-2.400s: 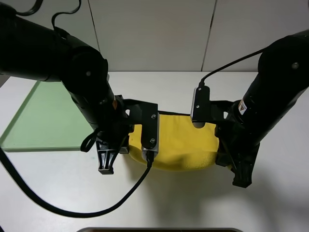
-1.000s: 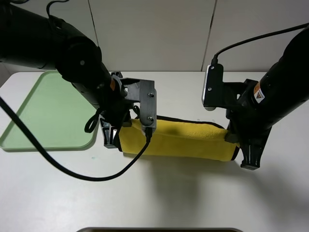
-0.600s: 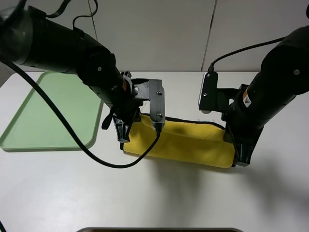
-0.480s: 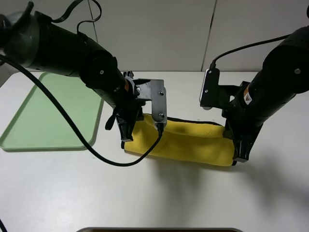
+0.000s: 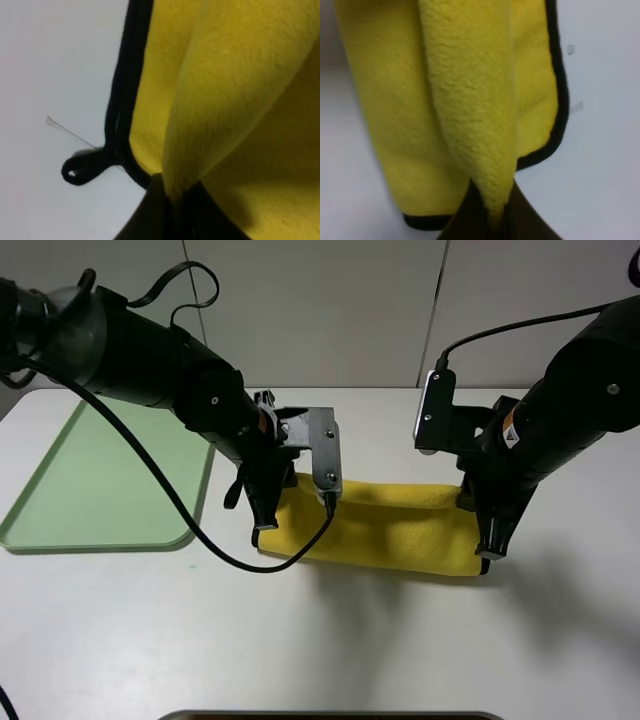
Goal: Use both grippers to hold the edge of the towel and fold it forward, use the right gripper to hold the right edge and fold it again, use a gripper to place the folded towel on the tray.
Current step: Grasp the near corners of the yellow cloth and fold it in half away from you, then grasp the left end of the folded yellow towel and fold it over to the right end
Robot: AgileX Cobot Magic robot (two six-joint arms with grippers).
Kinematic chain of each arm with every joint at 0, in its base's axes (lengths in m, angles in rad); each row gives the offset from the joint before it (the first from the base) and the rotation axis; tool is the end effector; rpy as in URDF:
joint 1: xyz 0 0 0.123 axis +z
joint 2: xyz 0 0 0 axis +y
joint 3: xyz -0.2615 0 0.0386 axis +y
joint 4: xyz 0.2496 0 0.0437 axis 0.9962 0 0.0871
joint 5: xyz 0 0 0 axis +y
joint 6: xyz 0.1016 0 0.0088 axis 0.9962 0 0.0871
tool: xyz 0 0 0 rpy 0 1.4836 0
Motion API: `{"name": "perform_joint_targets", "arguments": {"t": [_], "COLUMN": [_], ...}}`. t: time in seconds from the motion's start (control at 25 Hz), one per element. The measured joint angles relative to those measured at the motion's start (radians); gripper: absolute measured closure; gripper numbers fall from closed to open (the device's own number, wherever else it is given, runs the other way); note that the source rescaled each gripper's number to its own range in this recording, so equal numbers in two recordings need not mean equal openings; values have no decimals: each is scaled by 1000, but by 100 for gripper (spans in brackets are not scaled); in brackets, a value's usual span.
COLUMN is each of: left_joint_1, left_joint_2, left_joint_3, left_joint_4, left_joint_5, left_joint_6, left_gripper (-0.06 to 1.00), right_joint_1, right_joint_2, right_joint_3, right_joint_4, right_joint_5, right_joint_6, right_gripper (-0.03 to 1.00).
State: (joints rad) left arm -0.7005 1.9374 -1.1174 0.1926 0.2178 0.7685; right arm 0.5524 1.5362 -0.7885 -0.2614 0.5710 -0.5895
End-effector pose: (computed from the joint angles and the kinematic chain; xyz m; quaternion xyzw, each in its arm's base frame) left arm 0.3020 -0.2491 0.1179 0.6969 0.6478 0.0587 0.3019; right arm 0.2435 0.1334 0.1533 -0.6091 0.7703 -0.0910 0.1657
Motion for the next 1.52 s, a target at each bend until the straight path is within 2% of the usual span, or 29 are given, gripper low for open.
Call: {"name": "perform_joint_targets", "arguments": {"t": [0.28, 0.4, 0.48, 0.52, 0.56, 0.6, 0.68, 0.72, 0.8, 0.88, 1.2, 1.4, 1.52], "left_joint_1": [0, 0, 0, 0, 0, 0, 0, 0, 0, 0, 0, 0, 0], "left_joint_2": [9, 9, 9, 9, 9, 9, 9, 9, 9, 9, 9, 9, 9], "left_joint_3": [0, 0, 0, 0, 0, 0, 3, 7, 16, 21, 26, 26, 26], "left_joint_4": [0, 0, 0, 0, 0, 0, 0, 0, 0, 0, -5, -18, -36], "left_joint_5": [-84, -88, -81, -75, -72, -71, -84, -101, -140, -163, -172, -118, -92], "left_joint_6": [0, 0, 0, 0, 0, 0, 0, 0, 0, -1, -1, -1, -1], "left_gripper": [94, 87, 77, 67, 58, 44, 18, 10, 1, -3, -5, -5, -5], "right_joint_1": [-5, -5, -5, -5, -5, -5, -5, -5, -5, -5, -5, -5, -5], "right_joint_2": [18, 18, 18, 18, 18, 18, 18, 18, 18, 18, 8, -83, -177], "right_joint_3": [0, 0, 0, 0, 0, 0, 0, 0, 0, 0, 0, 0, 0], "right_joint_4": [-4, -9, -22, -28, -35, -47, -73, -81, -89, -92, -58, -51, -43], "right_joint_5": [0, 0, 0, -1, -3, -13, -39, -48, -56, -64, -56, 55, 142], "right_joint_6": [0, 1, 1, 1, 2, 5, 26, 37, 53, 59, 112, 200, 290], "right_gripper": [97, 95, 80, 62, 38, 21, 6, 3, -1, -2, -3, -3, -3]}}
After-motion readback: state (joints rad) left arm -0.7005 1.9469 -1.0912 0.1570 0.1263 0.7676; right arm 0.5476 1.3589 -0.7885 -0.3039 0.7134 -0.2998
